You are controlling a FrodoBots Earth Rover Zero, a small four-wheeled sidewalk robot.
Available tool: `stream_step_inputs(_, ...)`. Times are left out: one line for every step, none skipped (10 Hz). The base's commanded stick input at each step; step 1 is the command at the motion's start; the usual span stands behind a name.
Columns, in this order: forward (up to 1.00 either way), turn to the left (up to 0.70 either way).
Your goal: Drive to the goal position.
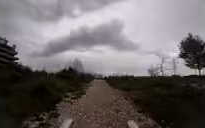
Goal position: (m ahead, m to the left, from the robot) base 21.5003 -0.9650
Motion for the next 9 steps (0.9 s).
stream_step_inputs(0.70, 0.00)
stream_step_inputs(0.70, 0.00)
stream_step_inputs(0.70, 0.00)
stream_step_inputs(0.70, 0.00)
stream_step_inputs(0.70, -0.01)
stream_step_inputs(0.70, -0.05)
stream_step_inputs(0.70, -0.34)
stream_step_inputs(0.70, -0.28)
stream_step_inputs(0.70, -0.16)
